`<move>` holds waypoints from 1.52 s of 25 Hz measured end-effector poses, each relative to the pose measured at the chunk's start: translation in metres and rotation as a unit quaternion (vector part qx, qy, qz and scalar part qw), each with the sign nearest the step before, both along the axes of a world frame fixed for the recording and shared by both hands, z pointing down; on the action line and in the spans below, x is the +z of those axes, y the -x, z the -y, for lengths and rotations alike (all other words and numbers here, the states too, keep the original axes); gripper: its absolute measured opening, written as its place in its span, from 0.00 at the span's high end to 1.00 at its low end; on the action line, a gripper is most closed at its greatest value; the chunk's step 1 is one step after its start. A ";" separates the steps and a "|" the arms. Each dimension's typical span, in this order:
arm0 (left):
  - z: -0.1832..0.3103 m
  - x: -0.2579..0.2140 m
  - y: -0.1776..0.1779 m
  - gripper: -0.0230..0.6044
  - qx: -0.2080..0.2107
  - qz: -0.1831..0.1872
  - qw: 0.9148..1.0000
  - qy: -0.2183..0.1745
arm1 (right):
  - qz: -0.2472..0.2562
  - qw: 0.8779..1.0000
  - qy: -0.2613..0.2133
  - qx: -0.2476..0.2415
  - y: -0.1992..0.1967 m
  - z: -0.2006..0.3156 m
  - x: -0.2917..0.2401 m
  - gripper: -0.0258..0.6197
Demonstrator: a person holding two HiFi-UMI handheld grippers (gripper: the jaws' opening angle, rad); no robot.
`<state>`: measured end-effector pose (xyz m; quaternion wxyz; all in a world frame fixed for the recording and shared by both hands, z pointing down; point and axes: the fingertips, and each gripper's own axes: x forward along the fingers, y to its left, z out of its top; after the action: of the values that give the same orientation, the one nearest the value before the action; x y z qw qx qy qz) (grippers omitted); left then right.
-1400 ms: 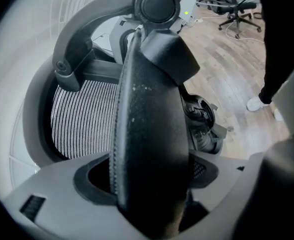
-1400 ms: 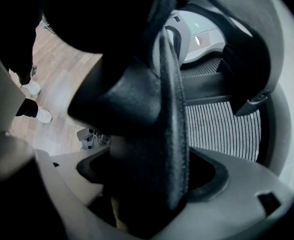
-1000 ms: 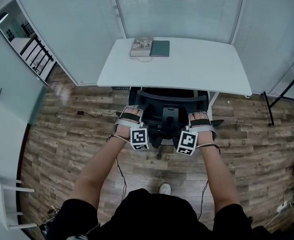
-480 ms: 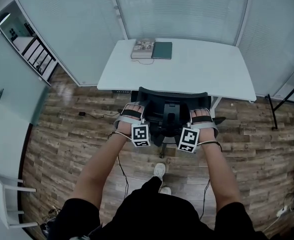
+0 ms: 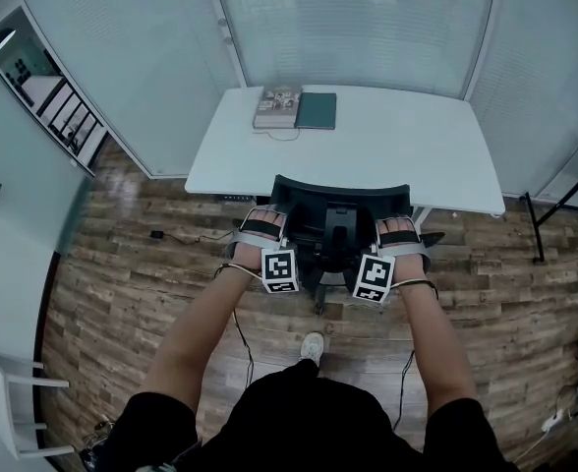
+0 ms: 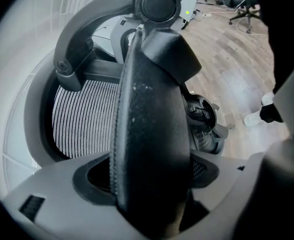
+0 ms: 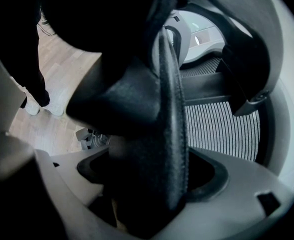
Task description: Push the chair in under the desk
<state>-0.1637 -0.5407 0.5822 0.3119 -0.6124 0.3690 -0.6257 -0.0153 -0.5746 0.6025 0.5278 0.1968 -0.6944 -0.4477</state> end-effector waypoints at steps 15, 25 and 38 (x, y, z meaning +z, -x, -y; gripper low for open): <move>0.038 -0.001 0.008 0.34 0.000 0.001 1.000 -0.003 | 0.002 1.000 -0.008 0.002 0.008 0.040 -0.001 0.32; 0.048 -0.001 0.011 0.34 0.003 0.002 1.000 -0.008 | 0.004 1.000 -0.018 0.005 0.011 0.049 -0.003 0.33; 0.109 -0.003 0.027 0.34 0.005 -0.001 1.000 0.003 | 0.001 1.000 -0.008 0.007 0.027 0.109 -0.006 0.34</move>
<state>-0.1909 -0.6500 0.5793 0.3130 -0.6159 0.3647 -0.6242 -0.0422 -0.6834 0.5962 0.5286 0.2066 -0.6902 -0.4488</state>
